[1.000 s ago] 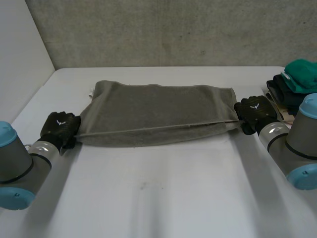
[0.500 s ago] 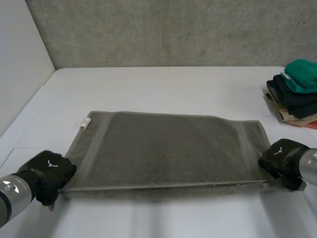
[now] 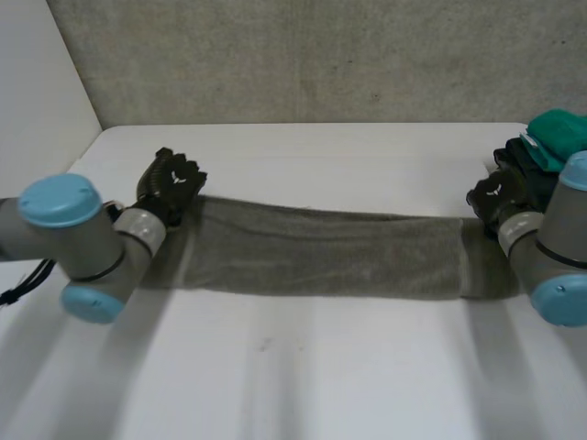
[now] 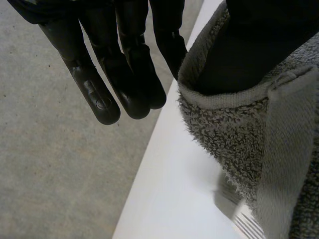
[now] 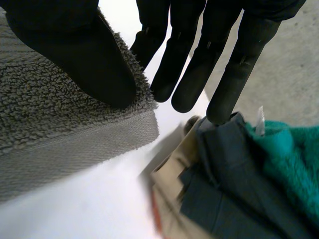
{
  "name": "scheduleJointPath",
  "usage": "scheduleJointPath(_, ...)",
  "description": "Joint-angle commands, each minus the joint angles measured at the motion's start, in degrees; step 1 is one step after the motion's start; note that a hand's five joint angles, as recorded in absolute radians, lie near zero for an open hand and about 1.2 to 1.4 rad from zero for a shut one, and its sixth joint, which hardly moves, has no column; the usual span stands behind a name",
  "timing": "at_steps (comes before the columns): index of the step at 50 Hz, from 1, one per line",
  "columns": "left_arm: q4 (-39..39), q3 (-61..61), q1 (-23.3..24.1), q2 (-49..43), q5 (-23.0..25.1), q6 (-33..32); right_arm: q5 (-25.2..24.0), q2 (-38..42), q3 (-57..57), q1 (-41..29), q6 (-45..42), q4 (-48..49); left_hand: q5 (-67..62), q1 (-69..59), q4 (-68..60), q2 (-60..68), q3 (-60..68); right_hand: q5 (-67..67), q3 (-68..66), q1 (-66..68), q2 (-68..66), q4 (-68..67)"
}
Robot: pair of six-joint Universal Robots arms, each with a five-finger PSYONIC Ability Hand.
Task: Fold the laundry.
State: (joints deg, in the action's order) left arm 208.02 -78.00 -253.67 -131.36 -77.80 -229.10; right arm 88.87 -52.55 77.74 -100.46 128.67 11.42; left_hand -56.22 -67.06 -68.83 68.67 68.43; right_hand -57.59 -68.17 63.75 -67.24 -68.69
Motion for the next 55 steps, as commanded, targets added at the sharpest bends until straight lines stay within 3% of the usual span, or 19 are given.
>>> scheduleJointPath(1,-0.7,16.2,0.7,-11.2,-3.4,0.0,0.4,8.0,-9.4,-0.9,-0.2,4.0,-13.8,-12.9,-11.2,11.3,11.6,-12.4,-11.8,16.3,-12.8,-11.3)
scheduleJointPath(5,-0.6,19.5,1.8,-13.4,-3.9,0.1,1.2,10.2,-11.3,-1.0,-0.1,8.5,-13.8,-12.9,-11.2,11.3,11.6,-12.4,-11.8,16.3,-12.8,-11.3)
scheduleJointPath(6,-0.5,19.6,2.1,-13.5,-3.9,0.2,1.6,10.5,-11.4,-1.0,-0.1,9.3,-6.8,-6.0,-4.2,4.4,4.6,-12.4,-11.8,16.3,-12.8,-11.3)
scheduleJointPath(7,-0.5,19.6,2.4,-13.6,-3.9,0.3,1.9,10.5,-11.4,-1.0,0.0,9.7,10.2,11.1,12.9,-12.7,-12.5,-5.1,-4.6,9.0,-5.5,-4.0)
scheduleJointPath(8,-0.5,19.6,2.7,-13.6,-3.9,0.3,3.2,10.6,-11.3,-1.3,0.3,10.1,21.9,22.8,24.5,-24.4,-24.1,41.6,42.1,-37.7,41.2,42.7)
scheduleJointPath(10,-0.5,19.6,3.7,-13.5,-4.6,0.3,4.5,10.3,-11.2,-1.8,0.7,10.1,34.6,35.4,37.2,-37.0,-36.8,57.6,58.2,-53.7,57.2,58.7)
scheduleJointPath(11,-0.6,19.1,4.6,-13.5,-5.0,0.4,6.0,9.7,-10.8,-2.4,1.7,9.9,56.2,57.1,58.8,-58.7,-58.4,57.6,58.2,-53.7,57.2,58.7)
scheduleJointPath(14,-0.7,16.6,6.1,-12.8,-5.6,0.6,6.4,7.4,-8.2,-2.5,5.4,8.8,56.2,57.1,58.8,-58.7,-58.4,57.6,58.2,-53.7,57.2,58.7)
scheduleJointPath(19,-1.0,10.9,6.5,-7.7,-5.8,2.2,0.8,-0.9,-1.3,-1.9,12.5,-0.6,56.2,57.1,58.8,-58.7,-58.4,57.6,58.2,-53.7,57.2,58.7)
scheduleJointPath(26,-1.2,1.3,6.3,2.0,-5.8,13.1,-5.5,-7.7,6.7,3.5,22.6,-11.4,56.2,57.1,58.8,-58.7,-58.4,51.0,51.6,-47.1,50.6,52.1)
scheduleJointPath(31,-1.1,-4.2,5.6,6.9,-5.4,19.2,-8.3,-7.9,10.8,6.8,23.2,-11.9,56.2,57.1,58.8,-58.7,-58.4,45.7,46.3,-41.9,45.4,46.8)
scheduleJointPath(39,-1.1,-6.9,5.2,7.7,-5.4,20.0,-9.2,-6.5,11.9,7.1,23.0,-6.0,56.2,57.1,58.8,-58.7,-58.4,38.7,39.3,-34.8,38.3,39.8)
scheduleJointPath(41,-1.1,-7.2,5.2,7.7,-5.4,20.1,-9.2,-4.5,11.5,7.1,22.5,-4.6,56.2,57.1,58.8,-58.7,-58.4,24.1,24.7,-20.3,23.8,25.2)
scheduleJointPath(43,-1.1,-7.6,5.3,7.7,-5.4,20.1,-9.0,-3.7,11.4,7.3,21.4,-3.9,56.2,57.1,58.8,-58.7,-58.4,-12.2,-11.6,16.0,-12.6,-11.1)
scheduleJointPath(50,-1.1,-9.5,5.1,10.4,-5.4,20.0,-4.9,-8.3,15.9,10.6,10.9,2.8,56.2,57.1,58.8,-58.7,-58.4,-12.4,-11.8,16.3,-12.8,-11.3)
scheduleJointPath(55,-1.0,-11.8,4.9,13.8,-5.2,20.1,-2.3,-11.5,17.4,14.8,-5.7,4.2,56.2,57.1,58.8,-58.7,-58.4,-12.4,-11.8,16.3,-12.8,-11.3)
